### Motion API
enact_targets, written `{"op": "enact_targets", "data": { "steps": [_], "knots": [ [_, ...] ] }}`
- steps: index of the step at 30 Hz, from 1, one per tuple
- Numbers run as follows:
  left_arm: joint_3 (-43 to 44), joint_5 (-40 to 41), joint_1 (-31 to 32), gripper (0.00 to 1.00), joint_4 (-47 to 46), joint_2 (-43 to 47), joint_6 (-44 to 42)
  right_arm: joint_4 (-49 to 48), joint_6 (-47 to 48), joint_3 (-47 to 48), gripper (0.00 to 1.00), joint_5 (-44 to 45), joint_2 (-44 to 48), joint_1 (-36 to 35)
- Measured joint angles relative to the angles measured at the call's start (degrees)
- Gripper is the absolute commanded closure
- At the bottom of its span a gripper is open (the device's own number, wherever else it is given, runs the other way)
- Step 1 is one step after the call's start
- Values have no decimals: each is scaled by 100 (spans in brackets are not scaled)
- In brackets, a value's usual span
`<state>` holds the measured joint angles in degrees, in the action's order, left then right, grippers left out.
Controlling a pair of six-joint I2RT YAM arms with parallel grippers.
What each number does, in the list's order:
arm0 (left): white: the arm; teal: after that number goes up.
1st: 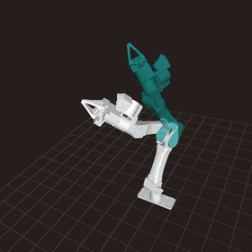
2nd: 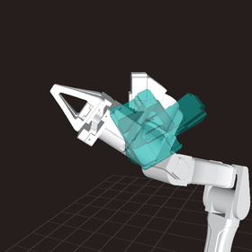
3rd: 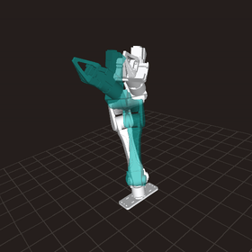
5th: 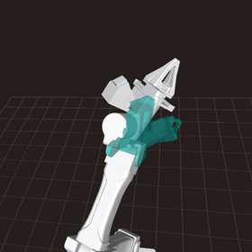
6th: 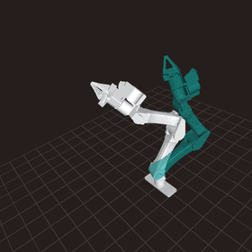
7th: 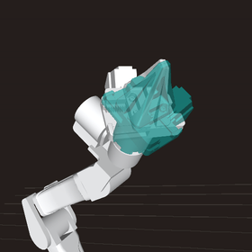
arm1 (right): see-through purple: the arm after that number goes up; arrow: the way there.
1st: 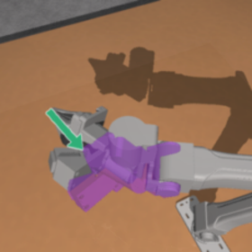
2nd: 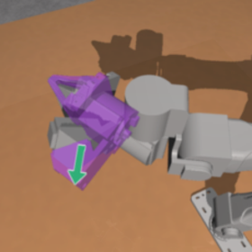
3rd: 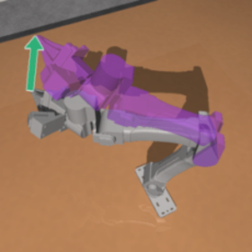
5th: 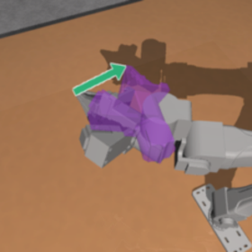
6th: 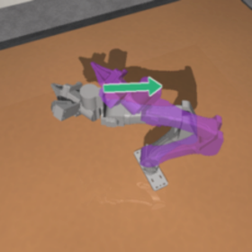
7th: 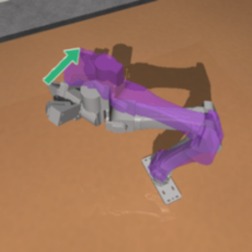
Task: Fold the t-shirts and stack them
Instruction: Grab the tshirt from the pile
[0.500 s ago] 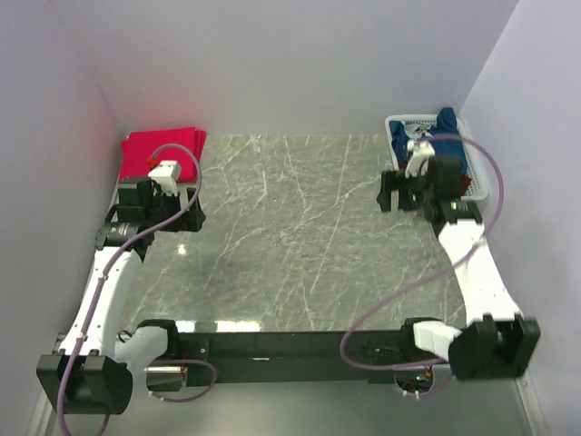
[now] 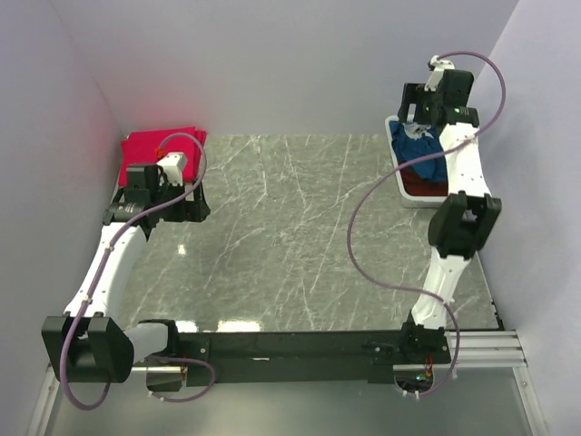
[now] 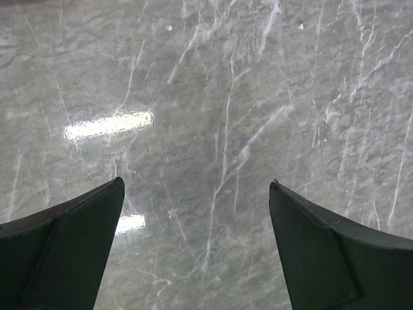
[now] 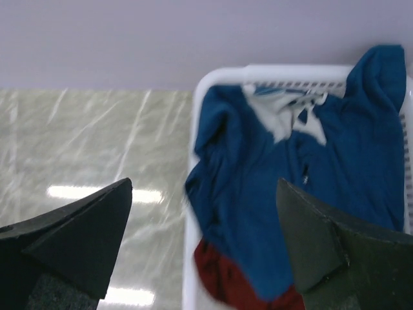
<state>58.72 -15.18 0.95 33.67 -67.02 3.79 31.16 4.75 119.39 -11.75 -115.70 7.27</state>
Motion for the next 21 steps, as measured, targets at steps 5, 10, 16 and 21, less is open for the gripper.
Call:
{"op": "enact_targets", "data": {
  "steps": [5, 10, 16, 21],
  "knots": [
    [-216, 22, 0, 1, -42, 33, -13, -28, -149, 1241, 2, 31, -1427, 133],
    [-269, 164, 0, 1, -2, 33, -15, -415, -525, 752, 2, -9, -1808, 173],
    [-160, 203, 0, 0, 42, -59, -11, -767, -1023, 898, 13, -175, -2251, 173],
    [42, 170, 0, 1, 44, -109, 35, -1014, -1499, 870, 37, -385, -2485, 184]
  ]
}}
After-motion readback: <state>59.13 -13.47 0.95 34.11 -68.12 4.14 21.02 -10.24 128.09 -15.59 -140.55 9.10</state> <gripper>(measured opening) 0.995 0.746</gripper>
